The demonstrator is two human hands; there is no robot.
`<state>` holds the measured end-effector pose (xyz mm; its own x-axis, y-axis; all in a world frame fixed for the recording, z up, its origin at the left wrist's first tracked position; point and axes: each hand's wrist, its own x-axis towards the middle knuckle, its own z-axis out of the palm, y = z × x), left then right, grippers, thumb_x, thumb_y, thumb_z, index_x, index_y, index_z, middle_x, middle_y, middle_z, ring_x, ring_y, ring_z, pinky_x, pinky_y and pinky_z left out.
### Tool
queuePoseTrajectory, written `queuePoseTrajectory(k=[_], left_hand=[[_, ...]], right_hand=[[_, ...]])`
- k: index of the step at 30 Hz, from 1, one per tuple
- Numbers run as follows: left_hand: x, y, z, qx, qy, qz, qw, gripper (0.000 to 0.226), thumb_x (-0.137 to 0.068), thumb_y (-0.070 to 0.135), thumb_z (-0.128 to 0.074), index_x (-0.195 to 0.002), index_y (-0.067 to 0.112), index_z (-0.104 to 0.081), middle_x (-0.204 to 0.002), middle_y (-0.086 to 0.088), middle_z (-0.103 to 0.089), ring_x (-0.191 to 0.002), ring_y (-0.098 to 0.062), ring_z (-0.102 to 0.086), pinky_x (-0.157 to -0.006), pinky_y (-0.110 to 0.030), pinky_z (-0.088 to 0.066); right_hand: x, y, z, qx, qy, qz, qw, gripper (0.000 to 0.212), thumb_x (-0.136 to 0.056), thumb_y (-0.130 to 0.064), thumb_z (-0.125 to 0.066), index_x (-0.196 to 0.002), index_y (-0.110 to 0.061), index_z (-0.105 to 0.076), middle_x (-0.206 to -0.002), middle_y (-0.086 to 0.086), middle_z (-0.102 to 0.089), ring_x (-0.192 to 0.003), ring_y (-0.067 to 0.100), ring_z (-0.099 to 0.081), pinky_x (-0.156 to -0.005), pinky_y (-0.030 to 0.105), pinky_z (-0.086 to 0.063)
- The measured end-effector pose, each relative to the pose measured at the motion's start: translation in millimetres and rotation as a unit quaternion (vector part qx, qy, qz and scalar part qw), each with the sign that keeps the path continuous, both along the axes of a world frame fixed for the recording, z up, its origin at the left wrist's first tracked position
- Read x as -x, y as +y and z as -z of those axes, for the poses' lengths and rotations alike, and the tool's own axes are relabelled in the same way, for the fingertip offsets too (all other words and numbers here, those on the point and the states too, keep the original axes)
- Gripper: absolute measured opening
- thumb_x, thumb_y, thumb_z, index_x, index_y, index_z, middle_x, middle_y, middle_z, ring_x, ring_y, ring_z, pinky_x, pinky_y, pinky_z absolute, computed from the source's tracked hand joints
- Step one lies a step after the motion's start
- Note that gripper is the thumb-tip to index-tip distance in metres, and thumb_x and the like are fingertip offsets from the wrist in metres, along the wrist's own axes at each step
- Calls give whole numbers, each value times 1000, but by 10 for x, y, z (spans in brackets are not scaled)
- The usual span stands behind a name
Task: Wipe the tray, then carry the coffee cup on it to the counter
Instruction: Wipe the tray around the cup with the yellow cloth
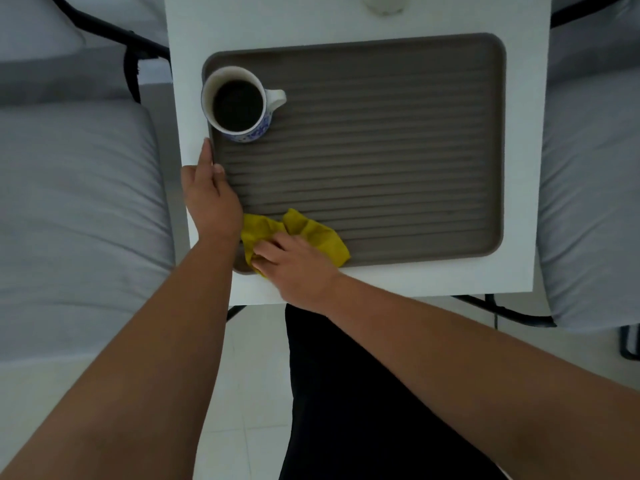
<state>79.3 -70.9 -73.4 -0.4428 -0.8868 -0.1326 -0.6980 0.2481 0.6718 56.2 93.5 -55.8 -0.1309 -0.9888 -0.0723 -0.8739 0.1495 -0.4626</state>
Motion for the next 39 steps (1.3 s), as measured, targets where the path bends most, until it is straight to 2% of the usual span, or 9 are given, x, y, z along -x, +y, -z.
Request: queuePoseTrajectory(k=[3, 9, 13, 18, 20, 25, 29, 37, 39], left_hand=[[-9, 14, 8, 9, 1, 9, 1000, 44, -100, 18, -37, -144, 13, -41, -109, -16, -48, -101, -23, -53, -88, -10, -33], [-1, 23, 11, 3, -4, 7, 1000, 44, -101, 18, -36, -145, 14, -41, -106, -3, -39, -96, -10, -44, -80, 8, -24], [2, 31, -12, -6, -7, 1, 1000, 44, -102, 19, -35, -145, 15, -40, -107, -2, -39, -88, 0, -43, -80, 9, -25], [8, 56, -46, -8, -1, -5, 1000, 43, -102, 17, -36, -145, 14, -40, -108, -2, -40, -89, 0, -44, -81, 10, -24], [14, 59, -46, -14, 1, -2, 1000, 43, -102, 16, -37, -145, 14, -40, -109, -2, -40, -98, -7, -44, -83, 11, -22], [-2, 35, -38, -23, -9, -2, 1000, 44, -103, 18, -35, -147, 15, -37, -111, -1, -38, -102, -6, -42, -81, 12, -20], [-8, 33, -30, -31, -10, 14, 999, 44, -103, 18, -34, -147, 15, -36, -111, -2, -38, -100, -7, -43, -82, 11, -22], [-10, 16, -53, -37, -2, 8, 999, 43, -102, 18, -36, -145, 15, -40, -110, -1, -42, -97, -2, -45, -84, 9, -24], [-22, -10, -60, -58, -3, 4, 998, 43, -102, 20, -37, -145, 19, -41, -110, 0, -43, -91, 6, -45, -84, 9, -25]], right_hand=[[133, 217, -2, -10, 0, 31, 999, 32, -75, -17, -49, -97, -23, -72, -106, -3, -66, -94, 23, -54, -73, 33, -44], [916, 1403, -49, 4, -27, 226, 974, 36, -74, -1, -51, -99, -12, -74, -106, 13, -68, -87, 38, -62, -80, 41, -49], [1059, 1736, -28, -35, -4, 454, 890, 39, -83, -2, -49, -116, -9, -67, -119, 15, -60, -106, 39, -55, -96, 42, -40], [840, 1193, 24, -1, -19, 643, 765, 39, -81, -17, -39, -105, -2, -67, -109, 19, -64, -103, 38, -58, -97, 49, -43], [626, 893, -11, 0, -38, 624, 780, 36, -75, -14, -42, -98, -4, -67, -102, 17, -67, -96, 39, -59, -94, 43, -41], [-78, 271, -96, -42, -60, 386, 920, 43, -71, -7, -55, -112, -14, -65, -119, 5, -63, -97, 28, -55, -84, 33, -42], [206, 542, -10, -53, 14, 285, 957, 43, -73, -11, -58, -115, -18, -66, -120, 4, -65, -92, 30, -59, -76, 38, -45], [1173, 1374, -59, -120, 49, 577, 807, 43, -91, -26, -45, -130, -10, -55, -131, 24, -47, -108, 45, -46, -95, 46, -35], [1188, 1124, -70, -106, 27, 582, 806, 45, -90, -29, -46, -130, -11, -56, -134, 19, -47, -112, 44, -45, -96, 46, -35]])
